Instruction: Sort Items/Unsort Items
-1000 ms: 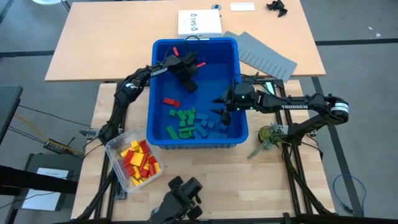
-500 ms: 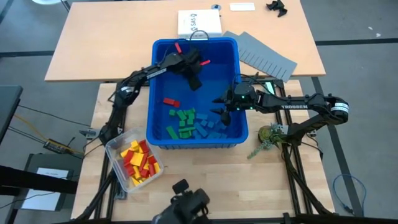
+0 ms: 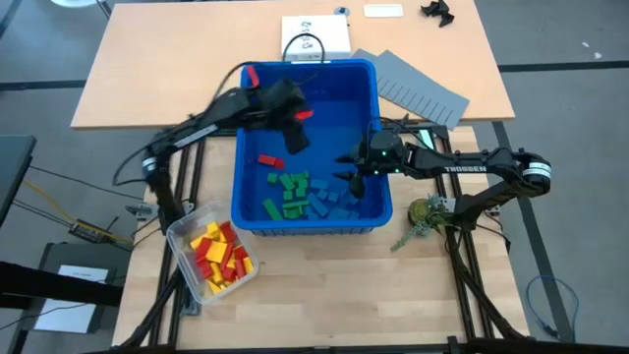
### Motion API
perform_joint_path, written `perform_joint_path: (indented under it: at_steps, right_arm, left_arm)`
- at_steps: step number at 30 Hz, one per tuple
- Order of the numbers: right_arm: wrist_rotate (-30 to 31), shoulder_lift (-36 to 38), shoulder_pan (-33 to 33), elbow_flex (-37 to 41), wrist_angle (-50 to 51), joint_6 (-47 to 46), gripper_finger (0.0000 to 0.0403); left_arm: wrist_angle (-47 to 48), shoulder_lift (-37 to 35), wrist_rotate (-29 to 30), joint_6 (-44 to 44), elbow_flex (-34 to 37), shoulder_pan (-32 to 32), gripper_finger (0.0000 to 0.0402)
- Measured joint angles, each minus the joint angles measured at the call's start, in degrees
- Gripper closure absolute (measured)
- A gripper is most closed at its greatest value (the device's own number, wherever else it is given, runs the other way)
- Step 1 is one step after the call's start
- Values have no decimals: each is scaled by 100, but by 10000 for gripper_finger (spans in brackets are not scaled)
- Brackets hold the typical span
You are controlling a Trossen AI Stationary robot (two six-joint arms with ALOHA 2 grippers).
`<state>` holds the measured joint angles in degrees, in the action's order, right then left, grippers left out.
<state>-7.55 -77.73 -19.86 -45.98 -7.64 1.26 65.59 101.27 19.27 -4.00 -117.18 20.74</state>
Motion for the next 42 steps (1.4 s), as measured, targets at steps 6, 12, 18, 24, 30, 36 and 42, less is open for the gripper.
perform_joint_path:
  at_steps: [6, 12, 18, 24, 30, 36, 42]
  right_arm:
    - [-1, 0, 0, 0, 22, -4, 174]
    - [0, 2, 0, 0, 42, -11, 174]
    - [0, 0, 0, 0, 42, -11, 174]
    - [0, 0, 0, 0, 44, -11, 174]
    - [0, 0, 0, 0, 42, -17, 174]
    - [-1, 2, 0, 0, -190, -14, 174]
    - [0, 2, 0, 0, -199, 33, 174]
  left_arm:
    - [263, -1380, 276, 885, 1027, -787, 263]
    - [1036, -2904, 485, 2928, 2350, -1816, 263]
    - [1387, -4176, 292, 4893, 3809, -3361, 263]
    - [1148, -4638, -580, 5977, 4997, -4441, 263]
    - [736, -4560, -972, 6250, 5879, -4819, 235]
    - [709, -4562, -1270, 6120, 6285, -4810, 143]
    - [1000, -4586, -1079, 6089, 5491, -4735, 109]
